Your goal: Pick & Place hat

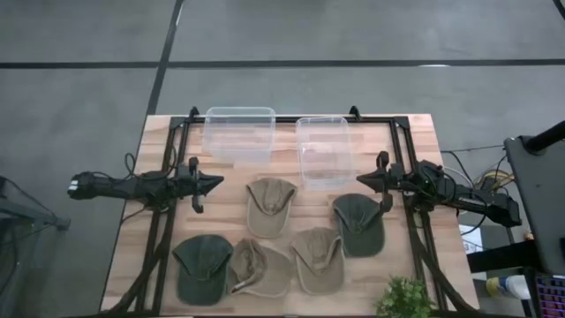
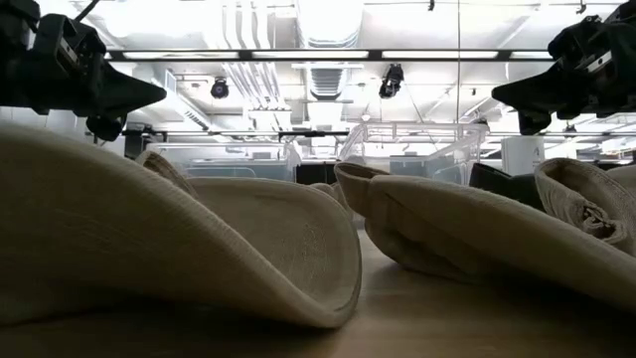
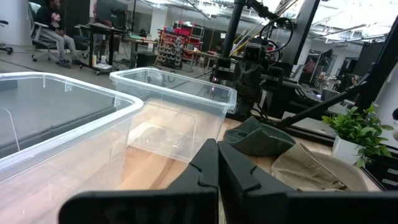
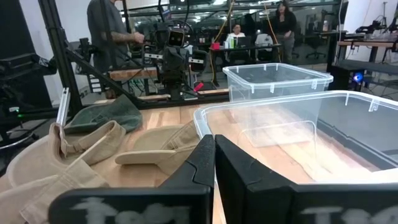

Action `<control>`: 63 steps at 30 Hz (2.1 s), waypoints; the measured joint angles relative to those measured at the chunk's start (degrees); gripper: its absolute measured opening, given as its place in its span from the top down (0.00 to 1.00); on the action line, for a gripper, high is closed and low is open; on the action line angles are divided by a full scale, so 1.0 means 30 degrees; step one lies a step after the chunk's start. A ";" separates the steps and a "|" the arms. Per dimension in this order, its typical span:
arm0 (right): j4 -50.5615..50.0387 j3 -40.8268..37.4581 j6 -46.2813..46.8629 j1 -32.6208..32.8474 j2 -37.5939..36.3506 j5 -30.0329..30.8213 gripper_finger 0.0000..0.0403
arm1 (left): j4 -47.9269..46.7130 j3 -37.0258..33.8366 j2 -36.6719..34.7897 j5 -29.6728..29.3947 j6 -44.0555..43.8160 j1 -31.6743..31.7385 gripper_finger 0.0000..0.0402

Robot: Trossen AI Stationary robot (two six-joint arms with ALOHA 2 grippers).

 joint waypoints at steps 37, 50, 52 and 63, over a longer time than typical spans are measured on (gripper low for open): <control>0.0007 -0.0006 -0.0037 0.0006 0.0000 0.0000 0.98 | 0.0000 0.0003 -0.0005 0.0003 -0.0006 0.0000 1.00; 0.0688 0.0001 0.3870 0.0006 -0.0052 -0.0389 0.98 | 0.0000 0.0004 -0.0005 0.0006 -0.0004 0.0005 1.00; 0.0719 0.0001 0.6869 0.0006 -0.0040 -0.0561 0.98 | 0.0000 0.0006 -0.0007 -0.0002 -0.0006 0.0000 1.00; 0.4420 0.0001 1.1580 0.0050 -0.0007 -0.5174 0.98 | 0.0000 -0.0002 0.0000 -0.0002 -0.0006 0.0000 1.00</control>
